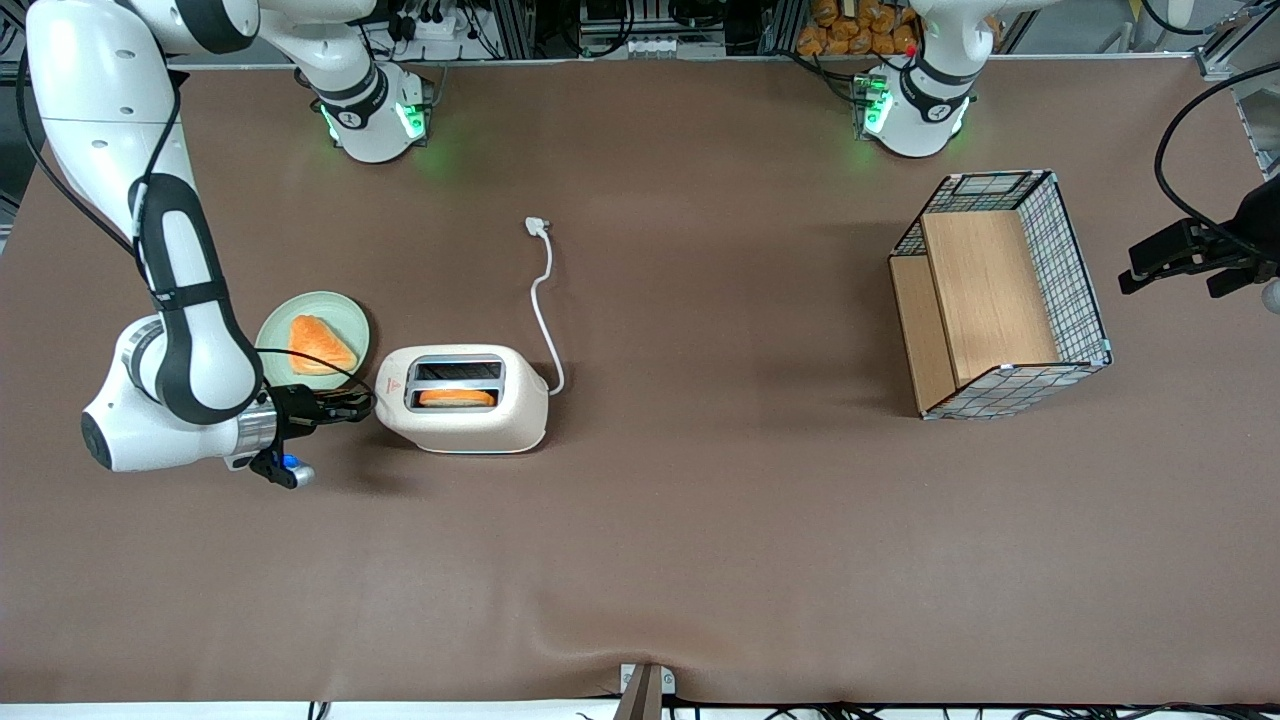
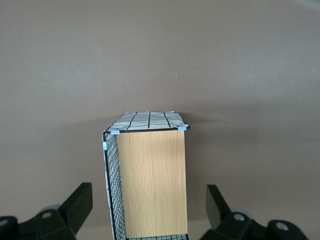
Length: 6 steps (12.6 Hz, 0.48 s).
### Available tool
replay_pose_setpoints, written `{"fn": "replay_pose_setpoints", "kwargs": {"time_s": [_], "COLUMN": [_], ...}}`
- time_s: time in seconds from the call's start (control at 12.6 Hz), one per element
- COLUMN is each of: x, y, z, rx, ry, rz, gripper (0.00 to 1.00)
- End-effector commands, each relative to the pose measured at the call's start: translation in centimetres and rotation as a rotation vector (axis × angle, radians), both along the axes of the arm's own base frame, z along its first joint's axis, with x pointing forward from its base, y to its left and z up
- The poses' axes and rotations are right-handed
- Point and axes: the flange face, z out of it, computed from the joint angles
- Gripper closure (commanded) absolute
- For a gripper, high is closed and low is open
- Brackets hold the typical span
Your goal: Press toaster button with right arm
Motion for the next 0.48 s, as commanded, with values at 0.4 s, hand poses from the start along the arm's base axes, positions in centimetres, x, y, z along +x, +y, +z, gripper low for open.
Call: {"fn": "replay_pose_setpoints", "kwargs": {"time_s": [0.4], "x": [0.8], "y": [1.3], "z": [2.3], "rx": [-0.002], "ry": [-0.02], "rz": [0.006], "gripper": [1.0]}}
